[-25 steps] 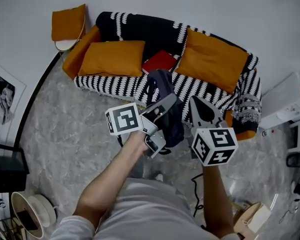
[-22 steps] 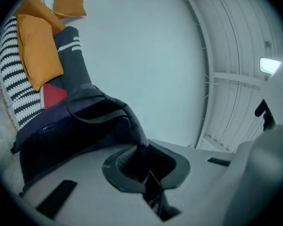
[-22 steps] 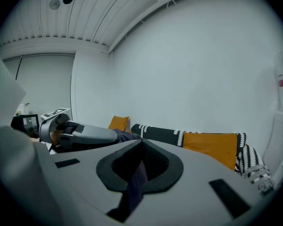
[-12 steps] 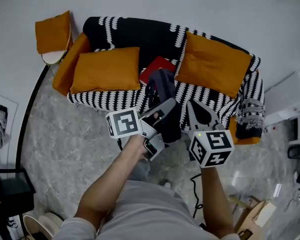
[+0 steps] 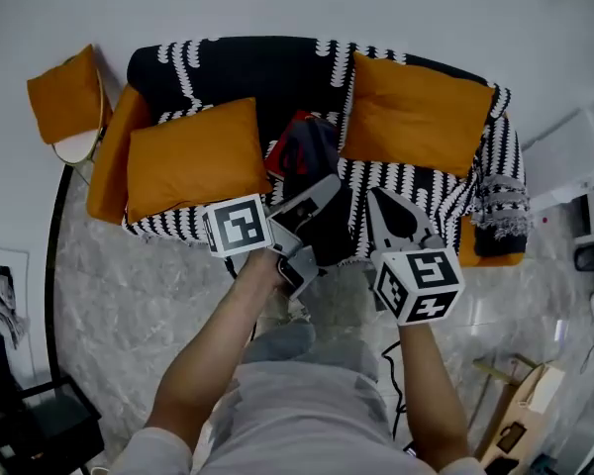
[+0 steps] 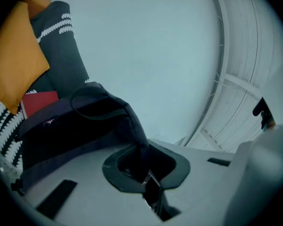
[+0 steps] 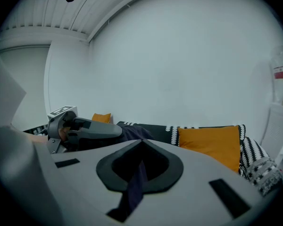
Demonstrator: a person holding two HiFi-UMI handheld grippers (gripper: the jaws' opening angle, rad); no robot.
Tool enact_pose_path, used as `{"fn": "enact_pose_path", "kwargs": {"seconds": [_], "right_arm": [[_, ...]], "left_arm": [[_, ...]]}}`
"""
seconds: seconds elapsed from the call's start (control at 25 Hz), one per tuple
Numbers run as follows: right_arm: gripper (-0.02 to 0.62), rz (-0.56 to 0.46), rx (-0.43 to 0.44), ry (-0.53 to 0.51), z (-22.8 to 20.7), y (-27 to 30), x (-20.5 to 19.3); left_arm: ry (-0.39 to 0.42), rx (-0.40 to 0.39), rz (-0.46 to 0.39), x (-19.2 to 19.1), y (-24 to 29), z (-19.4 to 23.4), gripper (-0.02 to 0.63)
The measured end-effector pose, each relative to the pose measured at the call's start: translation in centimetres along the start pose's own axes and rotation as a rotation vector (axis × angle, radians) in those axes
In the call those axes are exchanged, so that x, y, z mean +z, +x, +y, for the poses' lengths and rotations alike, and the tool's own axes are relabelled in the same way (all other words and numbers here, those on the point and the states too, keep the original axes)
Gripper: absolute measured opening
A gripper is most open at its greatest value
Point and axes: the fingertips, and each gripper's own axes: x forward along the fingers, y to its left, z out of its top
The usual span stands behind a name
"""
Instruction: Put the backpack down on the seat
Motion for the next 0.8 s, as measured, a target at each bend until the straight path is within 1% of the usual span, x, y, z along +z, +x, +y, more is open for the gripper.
{"fn": "enact_pose_path", "kwargs": {"seconds": [0.28, 0.56, 0.68, 0.8], "right_arm": [[0.0, 0.015, -0.041, 0.028, -2.0, 4.0, -0.5], [0.0, 0.026, -0.074, 0.088, -6.5, 7.5, -1.6], [0.0, 0.037, -0.076, 0.114, -8.5, 9.7, -1.9], [0.0, 0.044, -0.077, 0.147, -10.5, 12.3, -2.0]], "left_arm": [[0.003, -0.008, 0.08, 2.6, 2.8, 3.7, 0.014], [0.005, -0.015, 0.159, 3.5, 7.6, 7.3, 0.015], [0.008, 0.001, 0.196, 3.8, 9.6, 9.2, 0.014], [0.016, 0.037, 0.241, 4.3, 11.4, 11.5, 0.014]]}}
